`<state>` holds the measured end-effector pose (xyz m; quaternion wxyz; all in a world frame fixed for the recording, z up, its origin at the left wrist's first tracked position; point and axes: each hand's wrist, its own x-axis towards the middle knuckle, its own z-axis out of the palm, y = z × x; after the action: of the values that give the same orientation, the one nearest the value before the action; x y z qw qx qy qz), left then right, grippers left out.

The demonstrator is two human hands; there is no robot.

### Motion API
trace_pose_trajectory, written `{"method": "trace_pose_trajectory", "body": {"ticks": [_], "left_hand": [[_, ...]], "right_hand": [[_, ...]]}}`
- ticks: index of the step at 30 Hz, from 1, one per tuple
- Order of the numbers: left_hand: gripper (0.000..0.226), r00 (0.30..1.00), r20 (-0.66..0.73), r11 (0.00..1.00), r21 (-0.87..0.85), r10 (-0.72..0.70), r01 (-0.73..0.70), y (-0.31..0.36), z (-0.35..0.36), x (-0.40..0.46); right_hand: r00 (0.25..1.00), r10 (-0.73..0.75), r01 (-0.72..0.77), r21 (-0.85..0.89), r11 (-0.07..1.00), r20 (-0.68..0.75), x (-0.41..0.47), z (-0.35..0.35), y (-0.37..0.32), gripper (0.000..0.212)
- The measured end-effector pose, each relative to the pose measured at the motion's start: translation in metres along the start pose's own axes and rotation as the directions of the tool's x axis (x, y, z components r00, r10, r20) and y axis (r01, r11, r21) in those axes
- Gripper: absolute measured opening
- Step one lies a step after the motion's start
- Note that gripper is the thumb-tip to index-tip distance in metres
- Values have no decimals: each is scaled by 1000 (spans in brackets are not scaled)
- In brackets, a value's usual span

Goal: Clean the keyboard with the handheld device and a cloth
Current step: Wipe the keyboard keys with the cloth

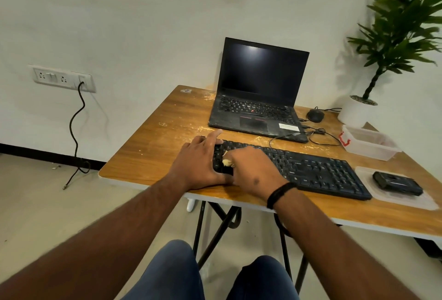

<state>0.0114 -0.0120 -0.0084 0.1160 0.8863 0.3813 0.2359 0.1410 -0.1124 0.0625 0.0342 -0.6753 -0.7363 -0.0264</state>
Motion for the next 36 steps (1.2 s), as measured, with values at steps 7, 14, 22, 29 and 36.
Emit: {"method": "trace_pose_trajectory", "body": {"ticks": [7,14,22,29,36], "left_hand": [[130,1000,-1,1000,-2,-25,25,1,0,0],[118,1000,8,1000,2,-3,3,-4,3,3],[134,1000,-3,1000,-9,-24,24,2,-1,0],[121,1000,-11,1000,2,-9,9,-5,5,3],[133,1000,-2,1000,-13,-20,20,-1,1,2]], "right_hand": [[978,191,-188,37,981,-84,18,2,5,15],[1000,15,-15,-13,1000,-5,-24,11,-17,17],[963,249,-245,47,968,-102,14,-9,14,19],[988,157,-156,-63,986,4,-11,8,-24,17],[937,323,-312,97,945,-136,5,-9,0,15]]}}
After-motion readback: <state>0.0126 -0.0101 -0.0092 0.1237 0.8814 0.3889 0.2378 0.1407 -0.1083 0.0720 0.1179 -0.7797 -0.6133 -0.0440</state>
